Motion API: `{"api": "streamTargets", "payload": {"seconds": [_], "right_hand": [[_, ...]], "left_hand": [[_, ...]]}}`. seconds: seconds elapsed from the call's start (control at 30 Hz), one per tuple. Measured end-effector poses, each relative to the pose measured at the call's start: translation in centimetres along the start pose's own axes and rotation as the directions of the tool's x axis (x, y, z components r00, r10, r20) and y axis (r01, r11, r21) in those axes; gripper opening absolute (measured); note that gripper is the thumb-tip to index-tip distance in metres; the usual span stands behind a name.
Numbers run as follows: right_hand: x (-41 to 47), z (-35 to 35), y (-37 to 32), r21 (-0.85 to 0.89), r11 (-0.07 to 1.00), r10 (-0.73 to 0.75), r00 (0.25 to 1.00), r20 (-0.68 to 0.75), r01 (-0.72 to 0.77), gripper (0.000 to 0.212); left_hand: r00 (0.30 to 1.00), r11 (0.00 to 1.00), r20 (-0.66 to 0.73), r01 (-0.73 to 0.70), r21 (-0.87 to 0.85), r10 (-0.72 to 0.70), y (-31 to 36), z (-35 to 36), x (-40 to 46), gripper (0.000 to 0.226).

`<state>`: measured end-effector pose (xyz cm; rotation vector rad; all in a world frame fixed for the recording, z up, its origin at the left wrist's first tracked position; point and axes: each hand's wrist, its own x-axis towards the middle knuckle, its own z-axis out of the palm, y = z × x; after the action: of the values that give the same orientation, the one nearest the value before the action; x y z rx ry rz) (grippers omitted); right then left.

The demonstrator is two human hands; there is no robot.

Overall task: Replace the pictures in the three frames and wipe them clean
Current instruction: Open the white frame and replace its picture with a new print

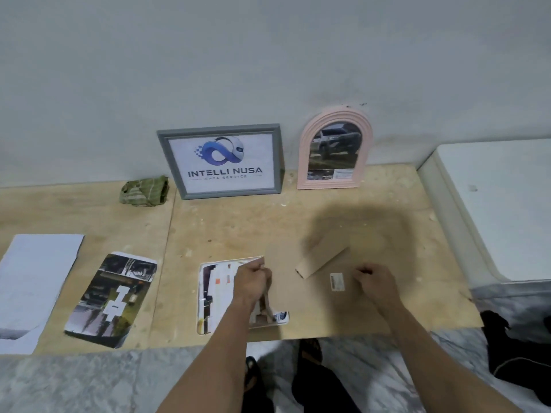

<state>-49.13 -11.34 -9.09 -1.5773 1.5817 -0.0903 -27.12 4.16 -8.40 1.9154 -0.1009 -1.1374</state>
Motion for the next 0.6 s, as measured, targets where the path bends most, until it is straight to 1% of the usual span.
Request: {"api": "streamTargets", "payload": {"seconds": [0.07,0.17,0.27,0.33,0.43,0.53,0.6], "right_hand": [[0.9,-2.6,1.8,0.003,1.000,0.011,0.998,-0.064,-0.011,0.010],[1.8,-5.2,4.5,0.014,0.998,0.063,0.990,-0.124,-0.062,0.016],[2.0,-6.3,6.4,-0.002,0.992,0.121,0.980,-0.160,-0.123,0.018],[2.0,-6.6,7.3,-0.008,0.988,0.149,0.971,-0.187,-0.153,0.020],[2.1,-6.4,8.1,0.002,0.983,0.182,0.961,-0.209,-0.185,0.024],[2.2,-6.2,8.0,-0.001,0.976,0.211,0.949,-0.236,-0.218,0.028],[2.1,-5.8,6.9,-0.024,0.979,0.188,0.942,-0.277,-0.203,0.036]], "left_hand": [[0.999,0.998,0.039,0.008,0.060,-0.011,-0.3,3.0,0.8,0.026],[1.000,0.983,0.023,-0.014,0.186,0.010,-1.6,7.2,2.2,0.022],[0.999,0.949,0.017,-0.033,0.314,0.029,-0.5,9.9,0.4,0.006],[1.000,0.941,0.019,-0.028,0.338,0.023,-0.4,11.2,-0.1,0.014],[1.000,0.935,0.006,0.002,0.354,-0.005,-0.8,12.1,0.2,0.012],[0.999,0.919,0.009,0.025,0.393,-0.031,-0.3,12.1,0.5,0.016],[0.999,0.907,-0.005,0.037,0.420,-0.038,0.3,11.3,0.3,0.023]]}}
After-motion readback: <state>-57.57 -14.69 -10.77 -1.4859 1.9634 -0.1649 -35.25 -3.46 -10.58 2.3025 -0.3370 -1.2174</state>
